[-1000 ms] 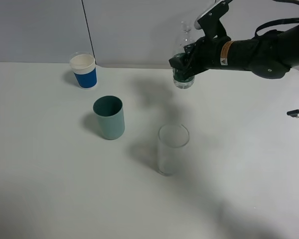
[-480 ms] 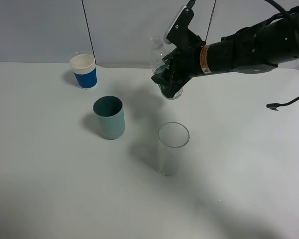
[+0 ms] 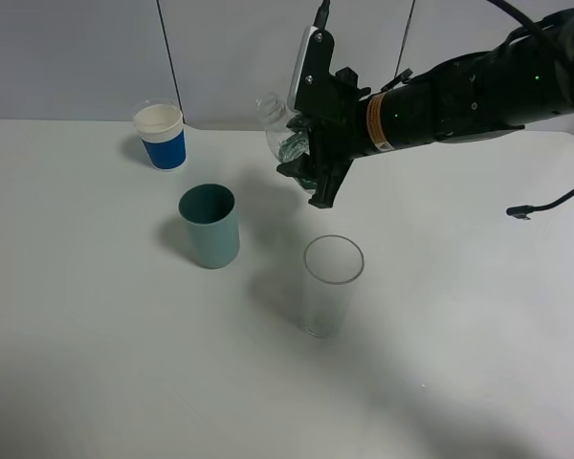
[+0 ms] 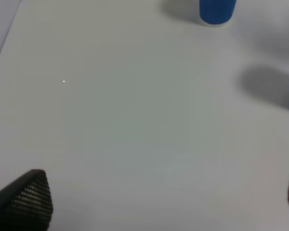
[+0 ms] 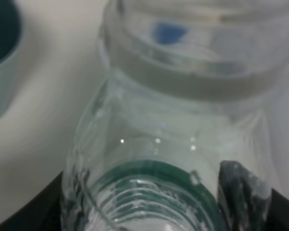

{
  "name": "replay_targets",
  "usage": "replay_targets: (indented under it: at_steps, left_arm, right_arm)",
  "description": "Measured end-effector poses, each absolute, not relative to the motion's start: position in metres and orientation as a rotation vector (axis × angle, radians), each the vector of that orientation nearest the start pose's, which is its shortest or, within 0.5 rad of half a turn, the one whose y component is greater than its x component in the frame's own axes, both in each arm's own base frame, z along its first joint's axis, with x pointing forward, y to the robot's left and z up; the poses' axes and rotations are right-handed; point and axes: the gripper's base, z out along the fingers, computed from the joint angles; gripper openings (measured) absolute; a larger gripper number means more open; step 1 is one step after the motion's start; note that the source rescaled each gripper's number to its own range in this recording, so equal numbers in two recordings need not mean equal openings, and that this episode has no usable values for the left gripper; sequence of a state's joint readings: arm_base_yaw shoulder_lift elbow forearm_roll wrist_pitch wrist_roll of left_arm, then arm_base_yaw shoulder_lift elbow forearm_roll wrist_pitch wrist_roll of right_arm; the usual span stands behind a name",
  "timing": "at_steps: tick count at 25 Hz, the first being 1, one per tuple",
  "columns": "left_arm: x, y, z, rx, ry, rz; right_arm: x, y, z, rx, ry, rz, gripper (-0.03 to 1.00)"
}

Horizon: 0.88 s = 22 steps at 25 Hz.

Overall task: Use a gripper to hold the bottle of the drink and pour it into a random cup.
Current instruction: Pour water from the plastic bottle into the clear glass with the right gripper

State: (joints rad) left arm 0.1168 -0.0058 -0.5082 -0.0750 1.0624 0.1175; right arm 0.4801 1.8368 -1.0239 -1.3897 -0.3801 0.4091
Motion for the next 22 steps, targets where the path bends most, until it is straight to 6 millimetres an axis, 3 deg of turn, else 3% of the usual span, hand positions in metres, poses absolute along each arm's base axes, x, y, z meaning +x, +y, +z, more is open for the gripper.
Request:
replay_targets:
  at_steps: [4, 9, 17, 22]
  left_arm:
    - [-0.006, -0.007, 0.280, 0.005, 2.030, 0.058]
    - [-0.006, -0.007, 0.280, 0.005, 2.030, 0.058]
    - [-0.006, -0.007, 0.280, 0.005, 2.030, 0.058]
    - [-0.006, -0.007, 0.280, 0.005, 2.030, 0.058]
  right_arm:
    - [0.319, 0.203, 0.186, -1.700, 1.407, 0.098, 0.03]
    - [0.324, 0.189, 0.192, -1.709, 1.368, 0.122, 0.03]
    - [0.317, 0.183, 0.200, -1.812, 1.120, 0.199, 0.03]
    - [0.317, 0.182, 0.201, -1.863, 1.007, 0.155, 0.03]
